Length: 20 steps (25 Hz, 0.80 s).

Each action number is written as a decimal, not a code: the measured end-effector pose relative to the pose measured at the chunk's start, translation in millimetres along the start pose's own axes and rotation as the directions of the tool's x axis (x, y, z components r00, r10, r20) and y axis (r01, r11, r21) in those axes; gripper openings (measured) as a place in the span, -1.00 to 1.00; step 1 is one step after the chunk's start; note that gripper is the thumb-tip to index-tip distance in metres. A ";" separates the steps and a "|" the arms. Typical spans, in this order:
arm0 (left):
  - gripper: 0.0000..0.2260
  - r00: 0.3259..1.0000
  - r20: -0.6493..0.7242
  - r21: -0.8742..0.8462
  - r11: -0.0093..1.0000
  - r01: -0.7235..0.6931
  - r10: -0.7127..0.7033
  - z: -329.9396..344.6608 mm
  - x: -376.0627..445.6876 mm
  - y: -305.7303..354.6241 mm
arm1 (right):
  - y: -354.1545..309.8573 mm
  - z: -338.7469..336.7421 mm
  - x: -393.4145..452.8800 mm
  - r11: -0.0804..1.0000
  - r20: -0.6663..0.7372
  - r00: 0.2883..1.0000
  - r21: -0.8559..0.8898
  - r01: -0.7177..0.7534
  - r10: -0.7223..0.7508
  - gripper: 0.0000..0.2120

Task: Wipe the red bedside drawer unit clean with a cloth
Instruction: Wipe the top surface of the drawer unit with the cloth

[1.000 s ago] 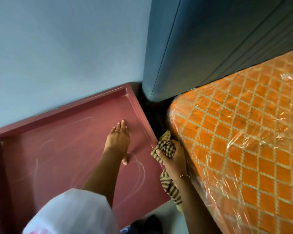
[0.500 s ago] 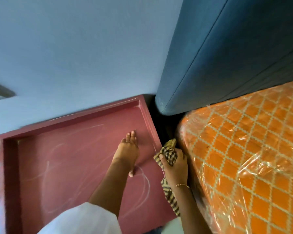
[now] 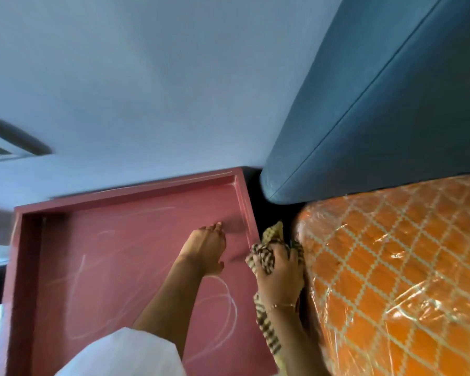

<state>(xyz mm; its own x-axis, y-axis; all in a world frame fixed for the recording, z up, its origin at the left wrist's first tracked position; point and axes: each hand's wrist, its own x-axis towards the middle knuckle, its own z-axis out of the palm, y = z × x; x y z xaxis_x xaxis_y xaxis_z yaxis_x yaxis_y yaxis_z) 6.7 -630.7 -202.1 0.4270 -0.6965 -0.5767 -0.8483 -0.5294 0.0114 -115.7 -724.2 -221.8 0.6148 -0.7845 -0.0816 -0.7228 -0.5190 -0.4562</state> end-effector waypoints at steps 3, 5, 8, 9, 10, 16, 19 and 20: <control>-0.45 0.994 -0.089 -0.011 0.998 0.063 -0.064 -5.8 11.2 -8.0 | 4.1 -14.9 -17.4 0.964 -0.002 0.970 -0.115 0.240 -0.241 -0.53; -0.30 0.989 -0.071 -0.001 0.992 0.127 -0.126 -8.3 18.4 -15.5 | -13.0 -10.8 9.6 0.938 -0.001 0.942 -0.093 0.335 -0.337 -0.57; -0.02 0.979 0.034 0.004 0.979 0.202 -0.202 -7.9 28.0 -25.3 | -54.1 6.4 63.9 0.897 0.002 0.904 -0.116 0.426 -0.428 -0.61; 0.03 0.976 0.064 -0.002 0.978 0.210 -0.209 -6.8 31.6 -26.9 | -64.9 10.7 77.1 0.897 0.011 0.907 -0.140 0.418 -0.421 -0.62; 0.05 0.976 0.086 -0.013 0.979 0.204 -0.202 -5.9 34.6 -27.5 | -70.5 13.2 83.2 0.902 0.029 0.916 -0.165 0.400 -0.401 -0.61; -0.23 0.983 0.069 -0.082 0.981 0.175 -0.170 -11.5 42.5 -29.7 | -31.7 -1.8 35.8 0.858 0.099 0.879 -0.191 0.477 -0.466 -0.64; -0.18 0.984 0.093 -0.030 0.987 0.156 -0.153 -11.9 44.8 -30.8 | -52.8 7.7 57.7 0.845 0.092 0.878 -0.239 0.478 -0.470 -0.85; -0.12 0.982 0.107 -0.023 0.987 0.157 -0.154 -11.7 44.3 -31.8 | -65.2 12.8 70.4 0.843 0.085 0.883 -0.267 0.466 -0.461 -0.85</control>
<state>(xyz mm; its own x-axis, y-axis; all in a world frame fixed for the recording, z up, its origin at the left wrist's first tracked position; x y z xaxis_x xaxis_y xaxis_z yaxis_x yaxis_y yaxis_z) 56.3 -650.4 -218.5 0.5162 -0.5508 -0.6559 -0.7634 -0.6430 -0.0609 -21.2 -741.3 -209.1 0.9033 -0.4244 0.0626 -0.4072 -0.8942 -0.1861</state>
